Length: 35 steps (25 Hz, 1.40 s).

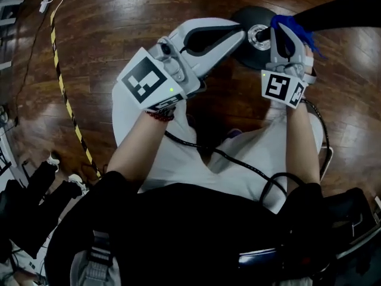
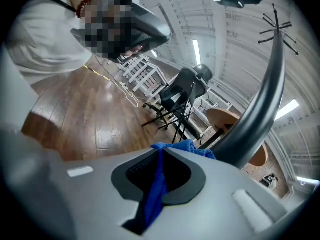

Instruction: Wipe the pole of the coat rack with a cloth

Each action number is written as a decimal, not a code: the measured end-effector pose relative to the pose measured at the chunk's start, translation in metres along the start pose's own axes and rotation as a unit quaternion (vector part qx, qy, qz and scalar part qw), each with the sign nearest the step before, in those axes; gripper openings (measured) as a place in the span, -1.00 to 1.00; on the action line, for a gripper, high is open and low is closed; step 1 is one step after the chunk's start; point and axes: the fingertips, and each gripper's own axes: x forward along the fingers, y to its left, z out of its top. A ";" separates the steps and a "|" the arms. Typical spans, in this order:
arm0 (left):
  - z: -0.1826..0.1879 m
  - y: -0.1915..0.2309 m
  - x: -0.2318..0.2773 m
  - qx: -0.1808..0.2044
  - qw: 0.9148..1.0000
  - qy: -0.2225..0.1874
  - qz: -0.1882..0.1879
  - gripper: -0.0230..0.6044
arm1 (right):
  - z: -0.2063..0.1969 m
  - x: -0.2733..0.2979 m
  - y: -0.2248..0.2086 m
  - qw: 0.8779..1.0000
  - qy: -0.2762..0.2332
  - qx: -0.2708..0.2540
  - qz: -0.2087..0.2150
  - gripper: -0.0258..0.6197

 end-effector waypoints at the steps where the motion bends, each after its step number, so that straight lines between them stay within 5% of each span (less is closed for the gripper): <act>1: -0.001 -0.001 0.000 0.004 1.000 0.006 -0.003 -0.95 | -0.004 0.005 0.007 1.000 0.003 0.003 0.008 -0.86; 10: -0.017 0.005 -0.007 -0.027 0.999 0.014 0.027 -0.95 | -0.070 0.039 0.104 0.983 0.075 0.085 0.144 -0.86; 21: -0.017 0.002 -0.010 -0.032 0.999 0.019 0.032 -0.95 | -0.139 0.063 0.168 0.943 0.206 0.116 0.234 -0.86; 27: -0.020 -0.013 -0.011 -0.047 0.999 0.022 0.016 -0.95 | -0.166 0.052 0.184 0.890 0.265 0.272 0.251 -0.86; 29: -0.019 -0.016 -0.007 -0.038 0.999 0.026 0.013 -0.95 | -0.187 0.047 0.183 0.865 0.290 0.344 0.221 -0.86; 32: -0.018 -0.017 -0.006 -0.032 0.999 0.034 0.014 -0.95 | -0.226 0.036 0.166 0.808 0.313 0.476 0.150 -0.86; 35: -0.016 -0.014 -0.012 -0.034 0.999 0.029 0.020 -0.95 | -0.231 0.039 0.137 0.787 0.246 0.555 0.111 -0.86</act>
